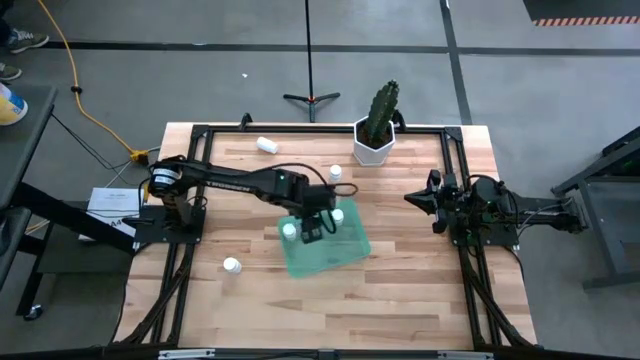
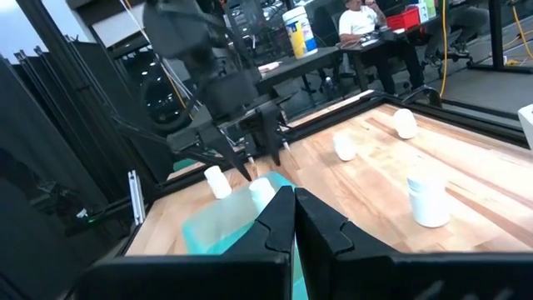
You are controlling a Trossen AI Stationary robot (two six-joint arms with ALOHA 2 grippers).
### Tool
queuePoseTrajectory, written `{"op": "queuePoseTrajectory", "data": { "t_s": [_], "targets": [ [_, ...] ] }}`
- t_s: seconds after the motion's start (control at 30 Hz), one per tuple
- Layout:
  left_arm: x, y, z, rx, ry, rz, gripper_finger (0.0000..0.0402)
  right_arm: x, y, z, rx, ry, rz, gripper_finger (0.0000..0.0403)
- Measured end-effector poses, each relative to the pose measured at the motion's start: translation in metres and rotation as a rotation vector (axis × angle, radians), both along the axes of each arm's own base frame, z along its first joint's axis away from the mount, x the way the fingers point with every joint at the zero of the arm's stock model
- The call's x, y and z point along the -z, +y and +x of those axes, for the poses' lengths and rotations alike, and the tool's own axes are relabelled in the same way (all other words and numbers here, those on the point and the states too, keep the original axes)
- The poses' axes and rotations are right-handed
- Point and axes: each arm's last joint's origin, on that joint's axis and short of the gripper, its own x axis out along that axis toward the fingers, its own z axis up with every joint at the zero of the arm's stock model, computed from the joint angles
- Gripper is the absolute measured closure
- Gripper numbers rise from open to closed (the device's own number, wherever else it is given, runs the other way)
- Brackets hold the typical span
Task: Pick and place pill bottles into a basket
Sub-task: Put the white pill bottle into the green bin
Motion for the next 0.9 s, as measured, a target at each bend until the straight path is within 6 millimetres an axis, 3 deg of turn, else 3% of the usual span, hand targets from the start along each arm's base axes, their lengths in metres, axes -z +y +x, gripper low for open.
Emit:
{"op": "queuePoseTrajectory", "data": {
  "t_s": [0.23,0.43,0.9],
  "targets": [
    [-0.009,0.021,0.016,-0.086,-0.195,0.035,0.0163,0.000,0.000,0.000,-0.001,-0.001,0.015,0.0402],
    [-0.010,0.040,0.016,-0.101,-0.207,0.031,0.0163,0.000,0.000,0.000,-0.001,-0.001,0.016,0.0402],
    [-0.016,0.051,0.022,-0.068,-0.252,0.275,0.0163,0.000,0.000,0.000,0.011,-0.001,0.015,0.0397]
  ]
}}
